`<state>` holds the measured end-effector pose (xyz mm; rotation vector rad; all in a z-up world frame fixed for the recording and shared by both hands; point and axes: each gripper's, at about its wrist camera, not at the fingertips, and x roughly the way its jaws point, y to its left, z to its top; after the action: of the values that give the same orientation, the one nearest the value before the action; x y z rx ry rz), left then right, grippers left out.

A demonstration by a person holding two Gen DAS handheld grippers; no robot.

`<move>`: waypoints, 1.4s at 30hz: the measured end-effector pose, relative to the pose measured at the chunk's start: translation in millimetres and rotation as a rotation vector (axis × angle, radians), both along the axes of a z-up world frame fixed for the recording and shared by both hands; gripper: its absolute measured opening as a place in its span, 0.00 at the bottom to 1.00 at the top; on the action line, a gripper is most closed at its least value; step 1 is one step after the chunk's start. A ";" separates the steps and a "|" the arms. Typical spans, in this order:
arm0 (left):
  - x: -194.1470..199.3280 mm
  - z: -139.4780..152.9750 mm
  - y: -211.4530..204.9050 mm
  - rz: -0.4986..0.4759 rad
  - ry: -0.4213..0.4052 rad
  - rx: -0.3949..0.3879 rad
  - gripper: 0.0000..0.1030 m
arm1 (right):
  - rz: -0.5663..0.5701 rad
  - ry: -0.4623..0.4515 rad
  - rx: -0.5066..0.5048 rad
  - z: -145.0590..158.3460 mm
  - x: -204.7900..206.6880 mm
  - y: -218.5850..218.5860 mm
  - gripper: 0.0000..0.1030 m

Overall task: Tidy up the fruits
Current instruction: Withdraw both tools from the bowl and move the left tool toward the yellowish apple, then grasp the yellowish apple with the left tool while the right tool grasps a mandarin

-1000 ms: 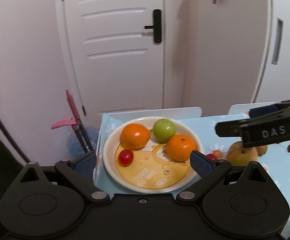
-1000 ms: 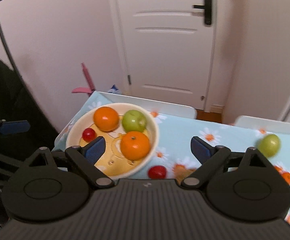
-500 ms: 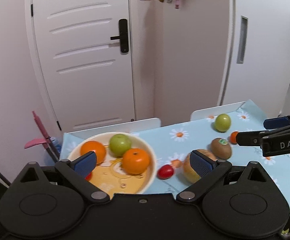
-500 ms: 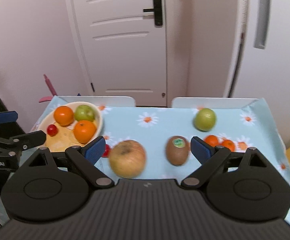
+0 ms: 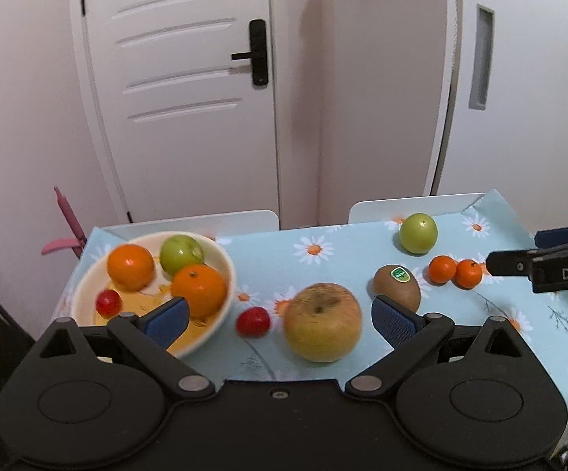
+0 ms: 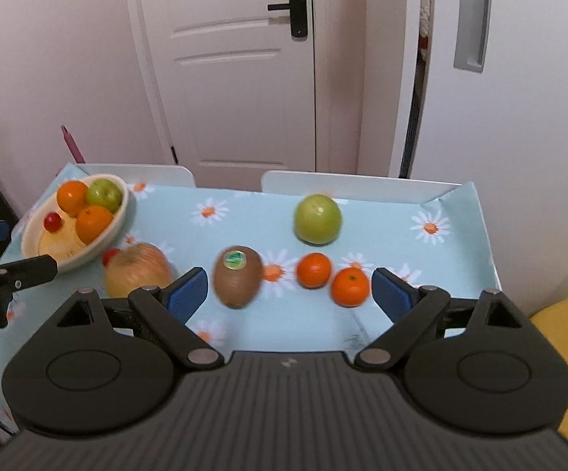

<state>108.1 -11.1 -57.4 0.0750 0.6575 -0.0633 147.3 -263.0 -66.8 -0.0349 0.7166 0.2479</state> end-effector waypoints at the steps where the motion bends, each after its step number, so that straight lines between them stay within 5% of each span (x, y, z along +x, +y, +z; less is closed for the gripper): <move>1: 1.6 -4.1 -5.9 0.016 -0.001 -0.001 0.98 | 0.011 0.006 -0.007 -4.5 3.8 -6.1 1.00; 17: 48.5 -76.2 -44.2 0.188 0.060 -0.043 0.96 | 0.127 0.067 -0.032 -69.9 54.0 -49.6 0.88; 22: 58.4 -85.1 -43.0 0.205 0.069 -0.063 0.90 | 0.151 0.079 -0.033 -79.5 63.4 -49.6 0.82; 25: 64.5 -90.7 -42.6 0.216 0.096 -0.081 0.76 | 0.156 0.087 -0.031 -82.7 67.8 -50.4 0.78; 42: 52.6 -89.3 -46.9 0.183 0.115 -0.038 0.75 | 0.179 0.087 -0.043 -88.2 78.1 -43.5 0.67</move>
<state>160.7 -58.0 -146.7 -0.0255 0.7749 0.0972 225.4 -306.4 -155.0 -0.1300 0.8068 0.4071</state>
